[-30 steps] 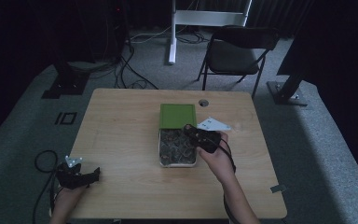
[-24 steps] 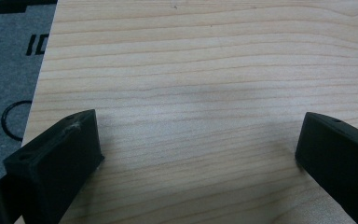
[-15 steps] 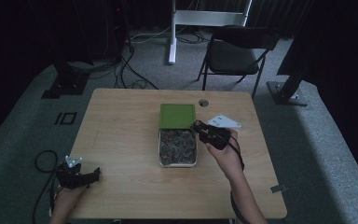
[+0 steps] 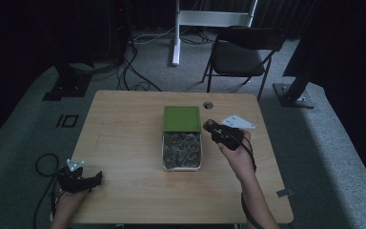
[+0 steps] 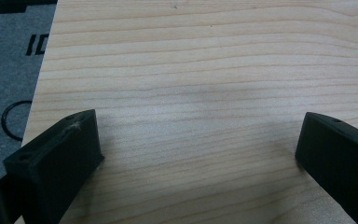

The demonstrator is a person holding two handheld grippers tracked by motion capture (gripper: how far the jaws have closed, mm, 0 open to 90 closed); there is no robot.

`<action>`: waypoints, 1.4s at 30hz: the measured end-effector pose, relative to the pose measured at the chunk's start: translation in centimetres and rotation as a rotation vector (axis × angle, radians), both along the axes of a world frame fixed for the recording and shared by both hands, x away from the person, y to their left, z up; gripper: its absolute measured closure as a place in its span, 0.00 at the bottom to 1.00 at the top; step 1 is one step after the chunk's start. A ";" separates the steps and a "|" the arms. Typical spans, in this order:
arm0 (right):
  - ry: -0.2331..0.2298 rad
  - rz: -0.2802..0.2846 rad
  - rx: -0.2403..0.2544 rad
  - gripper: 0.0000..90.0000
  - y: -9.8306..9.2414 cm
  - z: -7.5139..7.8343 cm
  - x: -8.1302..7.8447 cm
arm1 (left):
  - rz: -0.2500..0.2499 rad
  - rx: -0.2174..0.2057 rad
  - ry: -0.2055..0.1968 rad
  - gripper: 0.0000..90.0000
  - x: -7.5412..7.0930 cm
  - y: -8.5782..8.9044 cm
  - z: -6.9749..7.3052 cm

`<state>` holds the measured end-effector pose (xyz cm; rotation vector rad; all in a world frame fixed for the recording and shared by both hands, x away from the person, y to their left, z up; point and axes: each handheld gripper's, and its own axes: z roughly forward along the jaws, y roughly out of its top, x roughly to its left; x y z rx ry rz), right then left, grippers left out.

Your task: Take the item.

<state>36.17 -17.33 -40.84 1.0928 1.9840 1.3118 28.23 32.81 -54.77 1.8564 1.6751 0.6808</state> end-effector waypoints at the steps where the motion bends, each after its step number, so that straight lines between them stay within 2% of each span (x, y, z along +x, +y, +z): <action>1: -0.003 -0.006 0.001 0.85 -0.2 0.0 0.1 | 0.000 0.000 0.000 0.01 0.0 0.0 0.0; 15: -0.022 -0.081 0.017 0.85 -3.2 0.6 0.9 | 0.000 0.000 0.001 0.01 0.0 0.0 0.0; 30: -0.018 -0.149 0.035 0.85 -6.3 0.2 2.1 | 0.000 0.001 0.001 0.01 0.0 0.0 0.0; 36: -0.013 -0.189 0.039 0.85 -7.5 -0.1 2.7 | 0.000 0.000 0.001 0.01 0.0 0.0 0.0; 42: -0.031 -0.242 0.048 0.85 -8.9 0.2 3.5 | 0.000 0.000 0.001 0.01 0.0 0.0 0.0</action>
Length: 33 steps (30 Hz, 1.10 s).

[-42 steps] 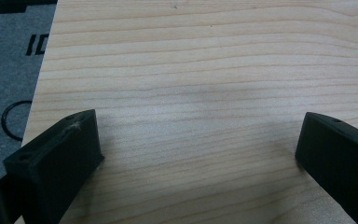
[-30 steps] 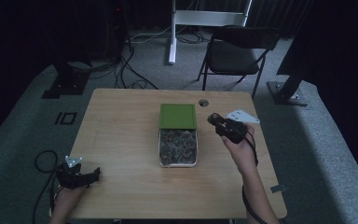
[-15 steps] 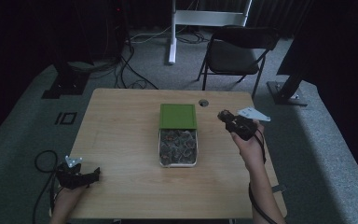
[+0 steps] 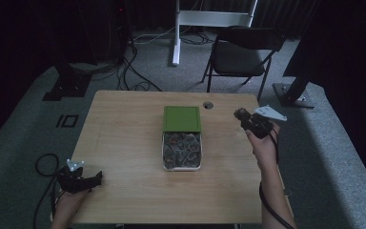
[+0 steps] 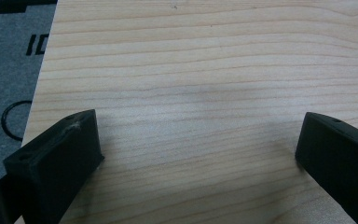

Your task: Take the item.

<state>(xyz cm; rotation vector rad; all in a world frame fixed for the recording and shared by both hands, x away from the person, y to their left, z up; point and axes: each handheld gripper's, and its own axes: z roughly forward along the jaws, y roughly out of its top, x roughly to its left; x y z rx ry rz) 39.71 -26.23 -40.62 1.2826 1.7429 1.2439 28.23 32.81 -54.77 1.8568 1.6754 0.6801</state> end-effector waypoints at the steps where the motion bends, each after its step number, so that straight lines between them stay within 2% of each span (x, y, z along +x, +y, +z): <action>1: -0.002 -0.008 0.006 0.85 -0.2 0.1 0.1 | 0.000 0.000 0.000 0.01 0.0 0.0 0.0; 10: 0.011 -0.053 0.009 0.85 -2.1 0.4 1.6 | 0.000 0.000 0.000 0.01 0.0 0.0 0.0; 14: 0.017 -0.062 0.007 0.85 -2.4 0.3 2.0 | 0.000 0.000 0.000 0.01 0.0 0.0 0.0; 15: 0.032 -0.076 0.006 0.85 -2.7 0.1 2.6 | 0.000 0.000 0.001 0.01 0.0 0.0 0.0; 21: 0.048 -0.094 0.021 0.85 -3.4 -0.3 3.6 | 0.000 0.000 0.000 0.01 0.0 0.0 0.0; 27: 0.061 -0.110 0.026 0.85 -3.7 -0.6 4.3 | 0.000 0.000 0.000 0.01 0.0 0.0 0.0; 33: 0.079 -0.132 0.012 0.85 -4.2 -1.1 4.8 | 0.000 0.000 0.000 0.01 0.0 0.0 0.0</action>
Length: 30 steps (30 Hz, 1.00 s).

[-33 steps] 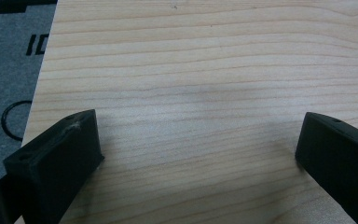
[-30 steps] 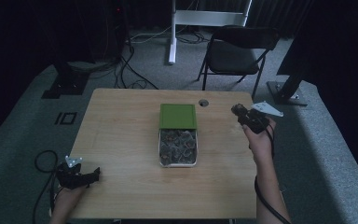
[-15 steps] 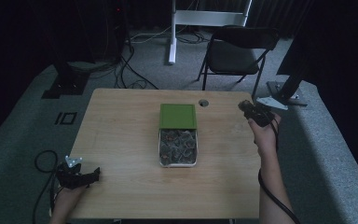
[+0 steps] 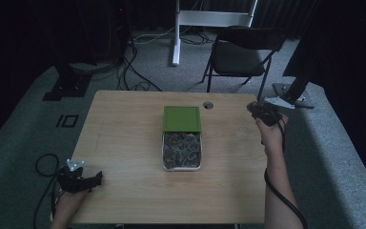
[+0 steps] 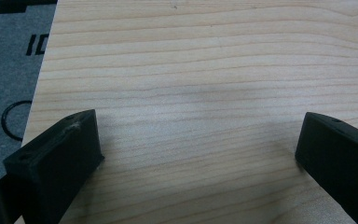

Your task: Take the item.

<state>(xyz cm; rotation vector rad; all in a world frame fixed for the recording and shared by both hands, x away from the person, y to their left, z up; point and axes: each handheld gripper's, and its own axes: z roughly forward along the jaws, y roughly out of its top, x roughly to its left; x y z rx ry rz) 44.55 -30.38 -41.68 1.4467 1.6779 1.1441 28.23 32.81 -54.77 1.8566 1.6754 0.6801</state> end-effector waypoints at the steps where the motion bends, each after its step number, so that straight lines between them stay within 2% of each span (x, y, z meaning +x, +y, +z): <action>1: 0.003 -0.003 -0.003 0.85 0.0 -0.1 0.1 | 0.000 0.000 0.000 0.01 0.0 0.0 0.0; 20: 0.064 -0.022 -0.012 0.85 -0.4 -2.4 1.1 | 0.000 0.000 0.000 0.01 0.0 0.0 0.0; 30: 0.109 -0.024 0.010 0.83 -0.5 -3.9 1.4 | 0.000 0.000 0.000 0.01 0.0 0.0 0.0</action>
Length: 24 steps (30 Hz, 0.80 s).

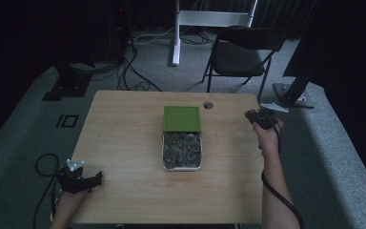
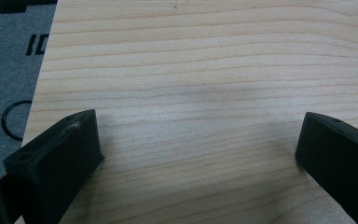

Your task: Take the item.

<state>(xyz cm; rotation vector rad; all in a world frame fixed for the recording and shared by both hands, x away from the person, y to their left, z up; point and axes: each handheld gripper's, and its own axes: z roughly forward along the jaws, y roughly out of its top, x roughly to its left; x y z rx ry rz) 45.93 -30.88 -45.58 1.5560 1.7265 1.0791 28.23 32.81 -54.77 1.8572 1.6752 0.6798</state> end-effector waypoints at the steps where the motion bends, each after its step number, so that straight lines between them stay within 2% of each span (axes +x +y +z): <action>1: 0.003 0.001 0.001 0.82 0.0 -0.1 0.0 | 0.000 0.000 0.000 0.01 0.0 0.0 0.0; 7: 0.017 -0.007 0.019 0.72 -0.1 -0.3 0.1 | 0.000 0.000 0.000 0.01 0.0 0.0 0.0; 18: 0.000 0.012 0.025 0.56 -0.2 0.4 -0.4 | 0.000 0.000 0.000 0.01 0.0 0.0 0.0; 21: -0.005 0.023 0.023 0.49 -0.3 0.5 -0.6 | 0.000 0.000 0.000 0.01 0.0 0.0 0.0; 24: -0.019 0.033 0.010 0.38 -0.3 0.6 -0.9 | 0.000 0.000 0.000 0.01 0.0 0.0 0.0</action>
